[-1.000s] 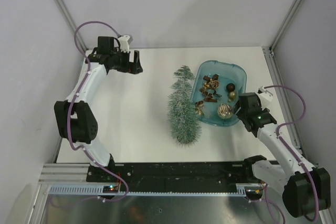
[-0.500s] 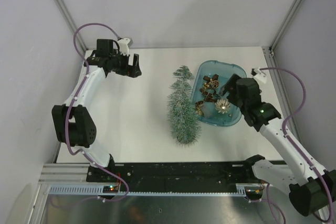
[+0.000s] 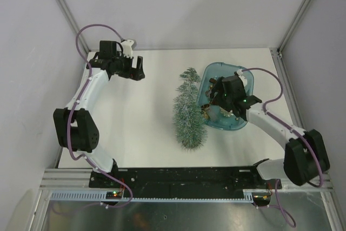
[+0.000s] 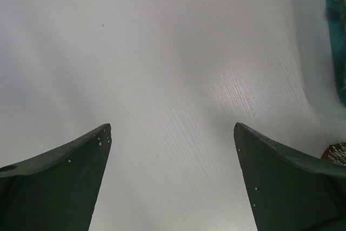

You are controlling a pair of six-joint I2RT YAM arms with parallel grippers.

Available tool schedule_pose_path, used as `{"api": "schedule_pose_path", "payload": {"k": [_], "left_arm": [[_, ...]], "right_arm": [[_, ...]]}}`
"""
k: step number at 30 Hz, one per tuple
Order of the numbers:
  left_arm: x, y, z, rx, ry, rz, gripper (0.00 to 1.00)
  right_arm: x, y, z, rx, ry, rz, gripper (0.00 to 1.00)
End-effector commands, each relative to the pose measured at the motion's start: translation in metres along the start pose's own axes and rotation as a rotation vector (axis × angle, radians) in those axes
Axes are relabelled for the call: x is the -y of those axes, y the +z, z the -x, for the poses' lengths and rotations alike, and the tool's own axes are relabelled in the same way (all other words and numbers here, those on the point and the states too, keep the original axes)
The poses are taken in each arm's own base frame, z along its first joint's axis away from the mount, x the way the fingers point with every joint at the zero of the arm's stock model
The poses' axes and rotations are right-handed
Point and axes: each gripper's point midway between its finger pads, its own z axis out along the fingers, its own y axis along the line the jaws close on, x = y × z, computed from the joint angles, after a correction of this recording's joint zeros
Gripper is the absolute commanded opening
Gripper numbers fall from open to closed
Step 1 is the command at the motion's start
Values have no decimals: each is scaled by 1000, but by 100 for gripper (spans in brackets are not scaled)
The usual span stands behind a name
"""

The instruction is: Decorate the small christmas tree

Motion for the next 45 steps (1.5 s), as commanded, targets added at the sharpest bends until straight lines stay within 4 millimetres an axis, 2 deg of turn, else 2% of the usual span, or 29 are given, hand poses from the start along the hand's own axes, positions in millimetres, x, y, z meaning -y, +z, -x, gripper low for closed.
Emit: {"api": "schedule_pose_path", "payload": {"k": [1,6,12,16,20,22,24,27,29,32,37,41,42,43,44,45], "left_arm": [[3,-19,13,51,55,26,100],[1,-18,11,46,58,33,100],[-1,-17,8,38,59,42,100],[-2,-17,5,33,62,49,100],[-5,-19,6,36,68,63,100],[-5,-21,7,38,72,69,100],[-5,-22,8,43,75,72,100],[-3,-25,10,51,77,68,100],[-1,-28,11,58,79,59,100],[4,-32,14,72,82,43,100],[14,-40,19,100,87,7,100],[21,-48,28,130,87,-17,100],[23,-49,30,137,88,-23,100],[27,-51,31,142,88,-35,100],[30,-51,32,145,89,-46,100],[34,-51,32,146,90,-56,100]], "right_arm": [[-19,21,9,6,82,59,82],[-5,45,6,-2,123,8,79],[4,56,10,47,127,-41,69],[6,59,19,90,121,-48,54],[7,61,22,106,116,-52,23],[9,63,22,108,114,-57,11],[10,63,25,112,114,-61,3],[6,56,35,136,111,-39,0],[-2,45,47,172,94,-13,0],[-30,15,81,254,34,46,0],[-91,-60,140,403,-84,180,0],[-139,-110,179,452,-172,297,0],[-150,-117,185,448,-198,314,0],[-166,-134,197,471,-221,347,0],[-177,-139,200,467,-248,358,0],[-192,-155,211,492,-273,387,0]]}}
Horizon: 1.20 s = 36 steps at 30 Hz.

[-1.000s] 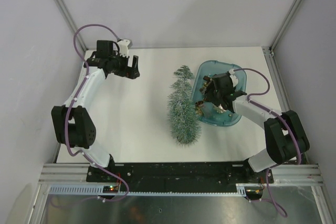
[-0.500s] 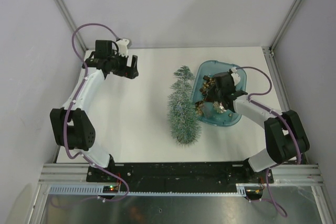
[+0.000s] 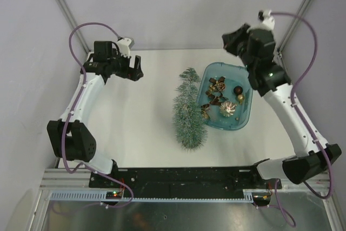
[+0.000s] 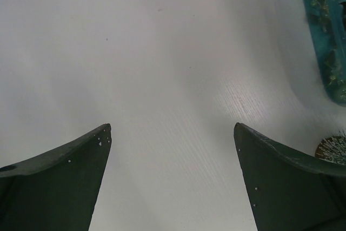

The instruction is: Decorate the small christmas tree

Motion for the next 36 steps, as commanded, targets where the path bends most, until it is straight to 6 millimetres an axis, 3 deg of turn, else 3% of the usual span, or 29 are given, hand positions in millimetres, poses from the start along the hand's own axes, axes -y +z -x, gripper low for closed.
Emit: {"api": "schedule_pose_path", "payload": {"k": [1,2,3,7,12,17,20,24,27,30,34,36], "left_arm": [[24,-16,22,74,31,-64,100],[29,-15,22,72,38,-73,100],[32,-14,21,68,46,-75,100],[50,-5,16,45,86,-95,100],[56,8,30,48,99,-107,100],[65,27,85,146,90,-182,100],[87,39,125,254,103,-330,100],[109,60,163,373,147,-476,100],[131,79,171,408,200,-592,100],[161,93,164,409,263,-713,100],[197,100,155,448,319,-846,100],[210,97,162,517,339,-882,100]], "right_arm": [[-49,-8,39,-5,-162,96,0],[-64,-12,56,23,-184,122,0],[-69,-8,59,16,-204,120,0],[-105,-13,102,72,-241,194,0],[-136,-15,125,127,-246,306,0],[-158,-16,120,111,-211,430,0],[-176,-19,111,78,-199,543,0],[-196,-29,111,76,-190,663,0],[-211,-43,121,111,-198,748,0],[-220,-51,125,136,-205,804,0],[-225,-53,121,136,-212,840,0],[-226,-53,118,132,-218,847,0]]}}
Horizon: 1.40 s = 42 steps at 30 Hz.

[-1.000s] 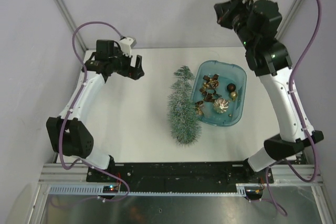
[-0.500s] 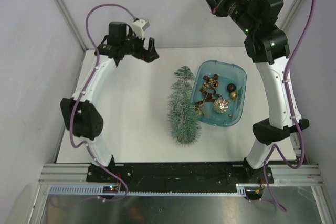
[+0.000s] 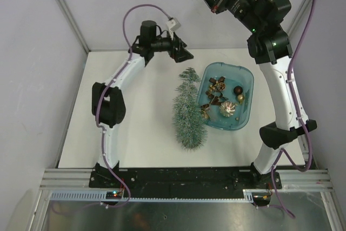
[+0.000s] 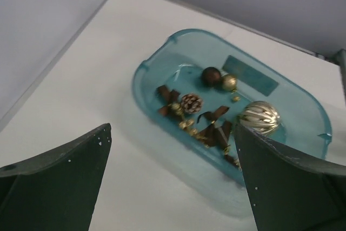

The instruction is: Decorate the small christmas tree

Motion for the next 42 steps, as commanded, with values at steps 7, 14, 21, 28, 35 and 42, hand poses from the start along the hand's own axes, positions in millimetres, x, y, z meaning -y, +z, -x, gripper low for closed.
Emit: {"api": "schedule_pose_path", "payload": {"k": [7,14,21,28,35,42], "left_arm": [[77,34,50,204,160,-363,100],[102,54,47,208,169,-412,100],[102,68,66,284,179,-357,100],[110,80,72,305,186,-375,91],[112,79,82,328,179,-374,77],[121,67,84,299,183,-460,9]], "right_arm": [[-27,-9,11,47,-56,98,0],[-29,-15,18,63,-56,125,0],[-48,-27,25,81,-56,169,0],[-62,-34,30,90,-63,190,0],[-76,-38,28,89,-53,217,0],[-77,-42,33,101,-68,196,0]]}}
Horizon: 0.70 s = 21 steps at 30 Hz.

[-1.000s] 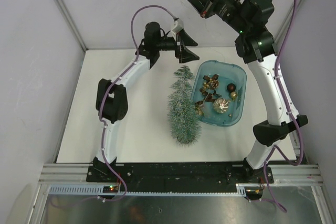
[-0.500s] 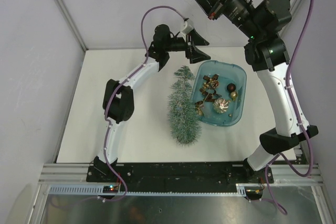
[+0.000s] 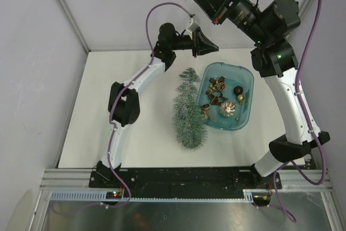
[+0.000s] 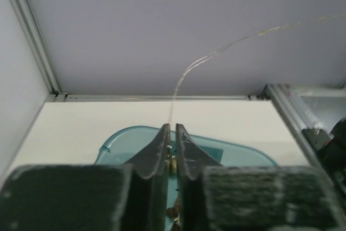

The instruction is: Decorate the small christmas tree

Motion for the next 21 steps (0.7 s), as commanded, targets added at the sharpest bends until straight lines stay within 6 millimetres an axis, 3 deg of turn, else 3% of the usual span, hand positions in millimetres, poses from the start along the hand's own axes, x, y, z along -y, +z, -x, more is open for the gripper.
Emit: {"api": "schedule_pose_path", "payload": {"k": [1,6,11,15,21], "left_arm": [[9,-8,29,21,31,-55,4],[-5,-45,63,47,66,39,0],[-5,-76,121,66,161,134,0],[14,-86,168,69,288,175,0],[65,-95,251,144,534,183,0]], "right_arm": [[-17,-13,30,68,-61,-1,0],[-12,-27,44,98,-123,-79,0],[-7,-41,59,142,-151,-139,0],[-3,-53,65,176,-180,-187,0],[6,-69,57,188,-189,-240,0]]}}
